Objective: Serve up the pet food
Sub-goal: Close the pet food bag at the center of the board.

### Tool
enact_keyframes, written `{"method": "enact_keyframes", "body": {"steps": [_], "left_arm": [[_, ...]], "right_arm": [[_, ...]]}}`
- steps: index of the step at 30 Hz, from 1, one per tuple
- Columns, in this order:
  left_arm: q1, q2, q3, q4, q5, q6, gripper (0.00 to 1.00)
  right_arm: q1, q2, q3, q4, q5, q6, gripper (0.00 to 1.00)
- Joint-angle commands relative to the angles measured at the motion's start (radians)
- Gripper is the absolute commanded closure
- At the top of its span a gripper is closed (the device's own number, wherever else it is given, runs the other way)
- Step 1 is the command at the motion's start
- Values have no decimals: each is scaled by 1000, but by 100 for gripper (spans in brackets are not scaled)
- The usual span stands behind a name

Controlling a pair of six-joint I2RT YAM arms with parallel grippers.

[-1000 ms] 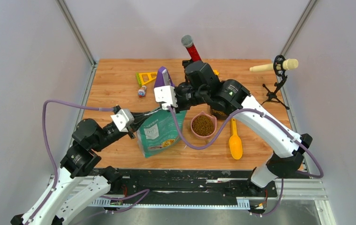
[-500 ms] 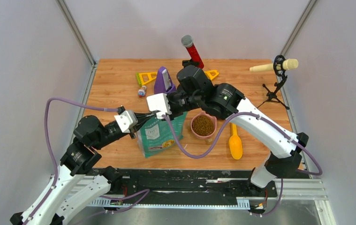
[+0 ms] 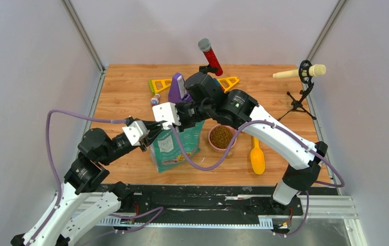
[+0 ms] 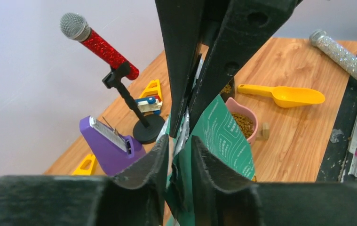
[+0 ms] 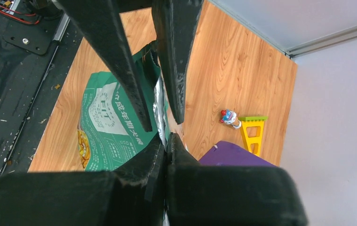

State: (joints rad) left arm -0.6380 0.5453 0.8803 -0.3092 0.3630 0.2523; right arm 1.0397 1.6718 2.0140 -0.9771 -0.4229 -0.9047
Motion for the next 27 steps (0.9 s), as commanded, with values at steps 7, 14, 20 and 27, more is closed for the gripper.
{"method": "enact_keyframes", "body": {"steps": [7, 14, 20, 27], "left_arm": [[-2, -68, -32, 35, -252, -99, 46], [-2, -126, -110, 68, -199, -127, 35], [-2, -83, -92, 88, -130, -127, 49], [-2, -38, -56, 74, -60, -101, 100]], "right_arm": [[7, -12, 54, 112, 65, 101, 100], [7, -18, 45, 112, 60, 114, 100], [9, -19, 27, 114, 31, 110, 95], [9, -11, 34, 115, 3, 115, 77]]}}
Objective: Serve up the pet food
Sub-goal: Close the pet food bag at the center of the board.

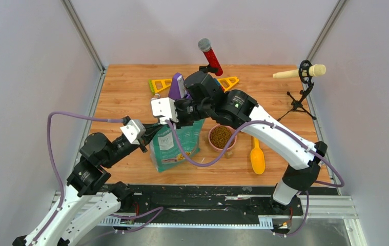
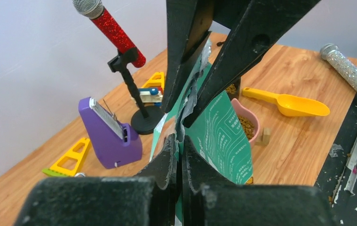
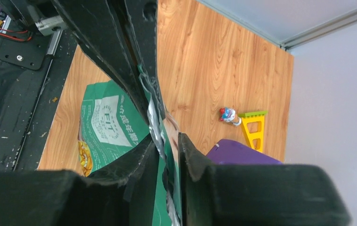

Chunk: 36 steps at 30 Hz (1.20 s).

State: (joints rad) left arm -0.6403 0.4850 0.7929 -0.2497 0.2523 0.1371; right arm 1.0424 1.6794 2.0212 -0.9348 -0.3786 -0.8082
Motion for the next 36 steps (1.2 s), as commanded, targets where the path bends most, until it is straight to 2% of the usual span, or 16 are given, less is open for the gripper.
{"method": "enact_keyframes", "body": {"steps": [1, 3, 5, 8, 10, 11, 17, 20, 22, 23, 24, 25, 26, 32, 35, 36], "left_arm": [[1, 18, 30, 16, 58, 20, 100], [-1, 5, 28, 18, 87, 30, 100], [0, -15, 23, 17, 107, 42, 100], [1, -52, 14, 11, 124, 60, 100], [1, -74, 7, 12, 130, 67, 100], [1, -80, 3, 13, 128, 67, 100], [0, -105, 4, 2, 76, 68, 100], [1, -115, -3, 6, 62, 66, 100], [0, -121, -4, 2, 46, 68, 100], [0, -123, -4, -2, 36, 68, 100], [1, -126, -4, -2, 32, 69, 100], [1, -131, -5, -3, 23, 69, 100], [1, -133, -6, -3, 21, 70, 100], [1, -147, -9, -4, -24, 66, 100], [0, -148, -9, -1, -49, 65, 100], [0, -149, -10, -1, -51, 66, 100]], "right_arm": [[7, -16, 27, 73, -45, 18, 74], [7, -13, 27, 73, -47, 17, 67], [7, -9, 25, 68, -46, 10, 66], [7, 0, 33, 42, -50, -5, 79], [7, 12, 53, 16, -54, -9, 99], [7, 19, 64, 1, -55, -7, 100], [10, 38, 84, -75, 12, -25, 98], [9, 41, 66, -67, 74, -16, 76], [8, 30, 45, -55, 93, -24, 74], [8, 23, 38, -48, 98, -23, 75], [6, 18, 36, -45, 101, -19, 81], [5, 12, 37, -44, 102, -20, 94], [4, 8, 38, -42, 102, -17, 100], [-12, -12, 31, -43, 138, -22, 100], [-36, -20, 11, -43, 162, -42, 80], [-45, -28, -2, -44, 165, -60, 79]]}}
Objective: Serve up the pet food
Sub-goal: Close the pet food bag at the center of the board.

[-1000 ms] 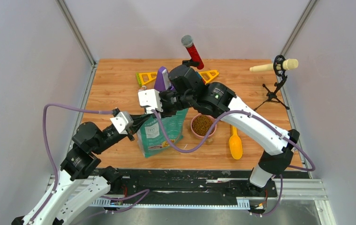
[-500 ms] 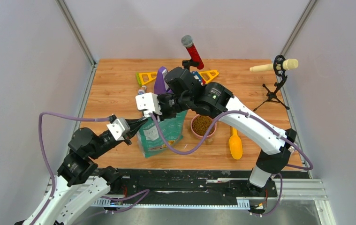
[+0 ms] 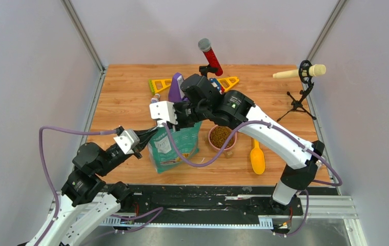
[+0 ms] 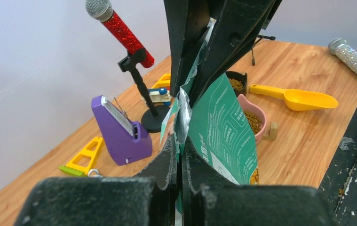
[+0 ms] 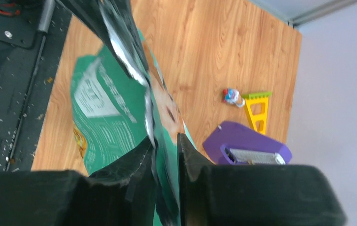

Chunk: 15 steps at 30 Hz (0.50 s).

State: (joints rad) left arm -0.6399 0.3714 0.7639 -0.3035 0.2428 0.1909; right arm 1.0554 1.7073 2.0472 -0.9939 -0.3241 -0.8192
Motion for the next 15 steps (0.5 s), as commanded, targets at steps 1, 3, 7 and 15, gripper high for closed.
{"method": "enact_keyframes", "body": {"steps": [1, 3, 7, 15], "left_arm": [[0, -35, 19, 53, -47, 12, 100], [0, -35, 20, 51, -53, 14, 100], [0, -37, 21, 52, -60, 18, 100], [0, -38, 27, 48, -76, 20, 100]], "right_arm": [[-66, -62, -36, 14, 109, -55, 79], [-87, -71, -45, 12, 95, -60, 92], [-119, -80, -24, -35, 19, -61, 100], [-182, -92, 2, 20, 24, -27, 92]]}}
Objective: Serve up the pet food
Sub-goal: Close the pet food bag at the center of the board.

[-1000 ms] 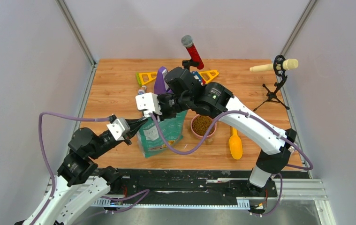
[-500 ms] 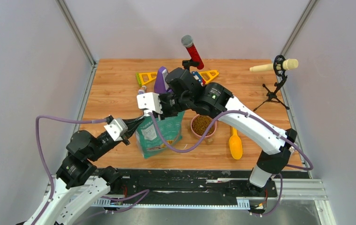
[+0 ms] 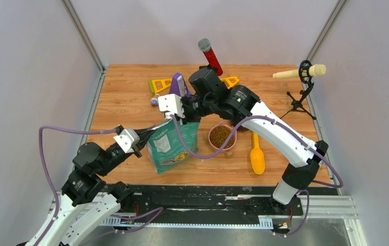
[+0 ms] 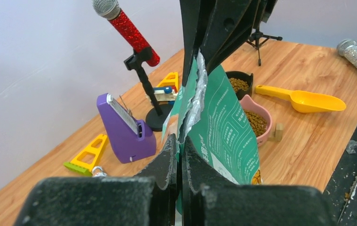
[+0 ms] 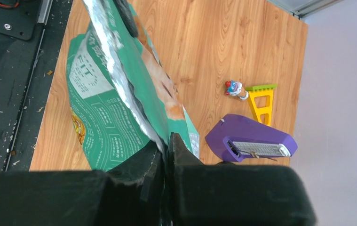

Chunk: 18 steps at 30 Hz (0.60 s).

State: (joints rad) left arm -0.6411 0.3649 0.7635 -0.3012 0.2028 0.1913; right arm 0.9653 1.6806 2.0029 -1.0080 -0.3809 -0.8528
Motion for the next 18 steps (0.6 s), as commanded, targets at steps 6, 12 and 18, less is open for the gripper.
{"method": "enact_keyframes", "body": {"steps": [6, 12, 18], "left_arm": [[1, -39, 30, 42, -36, 20, 100], [1, -45, 33, 40, -42, 25, 100], [0, -49, 28, 41, -37, 19, 100]], "right_arm": [[-149, -78, 45, 37, 56, -7, 96], [-162, -92, 30, 2, 40, -41, 100], [-203, -85, 53, 7, 45, -30, 77]]}}
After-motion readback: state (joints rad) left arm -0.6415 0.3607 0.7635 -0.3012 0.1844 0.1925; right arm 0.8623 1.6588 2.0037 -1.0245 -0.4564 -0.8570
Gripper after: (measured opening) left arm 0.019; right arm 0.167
